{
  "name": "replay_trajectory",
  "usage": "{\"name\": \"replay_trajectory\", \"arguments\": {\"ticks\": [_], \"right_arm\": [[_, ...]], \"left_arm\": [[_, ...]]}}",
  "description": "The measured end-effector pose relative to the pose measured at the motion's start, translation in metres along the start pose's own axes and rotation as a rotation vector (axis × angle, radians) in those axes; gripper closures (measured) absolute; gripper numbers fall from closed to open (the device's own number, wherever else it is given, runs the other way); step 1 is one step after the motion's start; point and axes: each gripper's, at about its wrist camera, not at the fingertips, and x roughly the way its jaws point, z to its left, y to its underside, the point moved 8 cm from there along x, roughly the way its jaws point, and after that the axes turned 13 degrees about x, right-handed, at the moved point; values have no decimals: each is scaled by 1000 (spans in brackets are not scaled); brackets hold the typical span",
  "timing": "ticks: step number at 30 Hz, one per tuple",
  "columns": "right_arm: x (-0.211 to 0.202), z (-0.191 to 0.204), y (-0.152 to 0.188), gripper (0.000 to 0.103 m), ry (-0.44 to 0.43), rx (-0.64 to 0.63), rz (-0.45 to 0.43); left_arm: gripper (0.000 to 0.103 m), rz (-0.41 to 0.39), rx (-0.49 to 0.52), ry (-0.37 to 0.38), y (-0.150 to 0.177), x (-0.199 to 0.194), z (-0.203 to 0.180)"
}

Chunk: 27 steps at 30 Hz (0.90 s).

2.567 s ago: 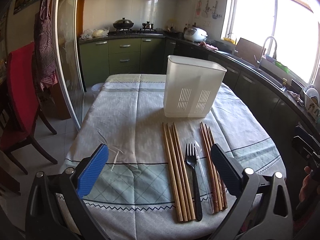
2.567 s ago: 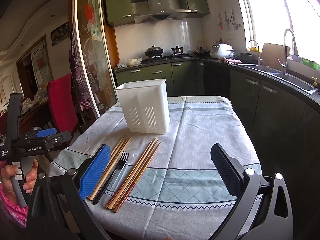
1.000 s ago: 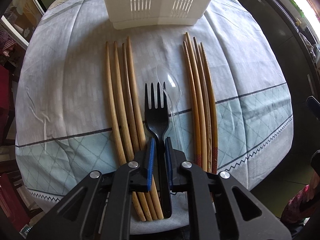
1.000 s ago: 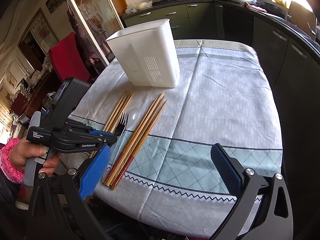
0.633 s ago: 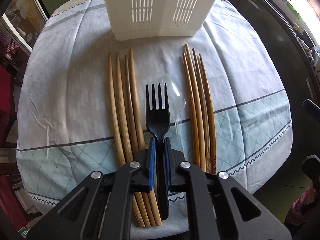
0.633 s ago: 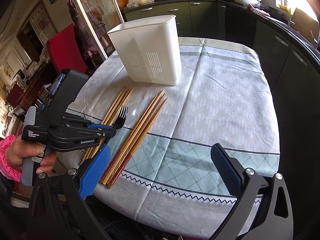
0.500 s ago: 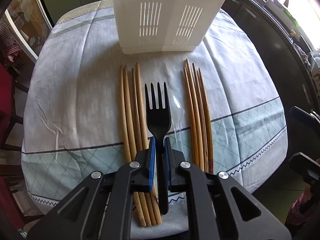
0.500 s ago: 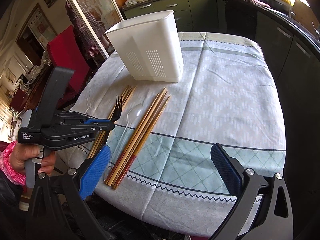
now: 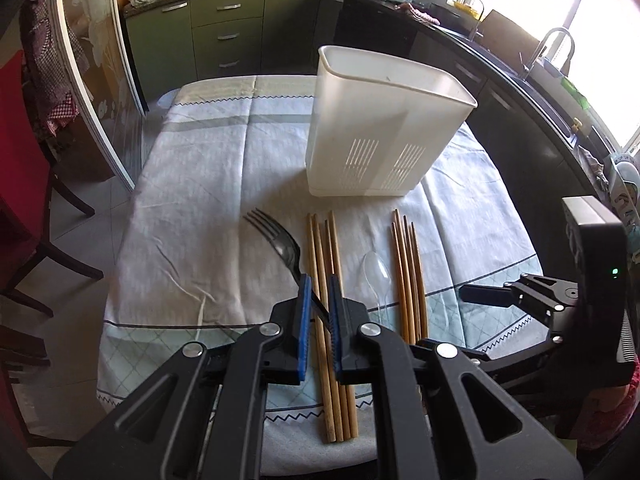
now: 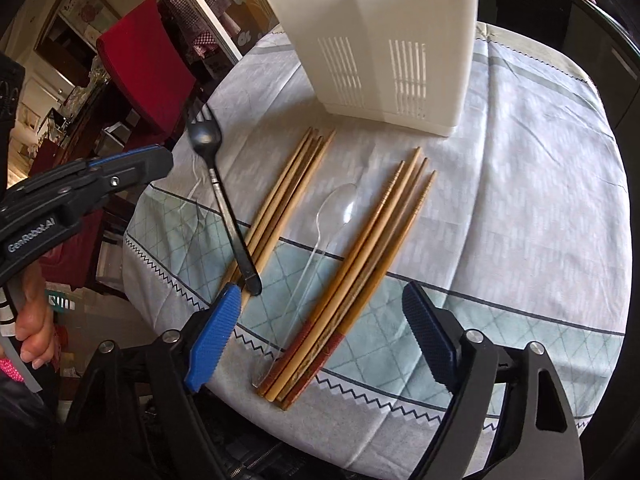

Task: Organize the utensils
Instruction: 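Grasp the clear plastic spoon with the right tool while the left tool lifts the black fork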

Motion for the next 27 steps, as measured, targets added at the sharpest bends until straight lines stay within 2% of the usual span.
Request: {"name": "replay_trajectory", "arguments": {"ticks": [1,3,4,6,12,14,18,27], "right_arm": [[6,2,-1,36,10,5,10],[17,4,-2,40,19,12,35],[20,4,-3,45,27,17,42],[23,1,-8,54,45,33,28],[8,-6,-22,55,56,58,-14],[6,-6,-21,53,55,59,-16],[4,-11,-23,51,51,60,-13],[1,-18,-14,50,24,63,-5]], "left_arm": [[94,-2,-3,3,0,-1,3],[94,-4,-2,5,1,-1,6],[94,2,-2,11,1,2,7],[94,43,-16,46,7,12,9],[94,183,-98,95,21,57,20],[94,200,-140,114,21,67,23],[84,225,-225,124,21,84,25],[80,288,-350,108,27,106,26]]}}
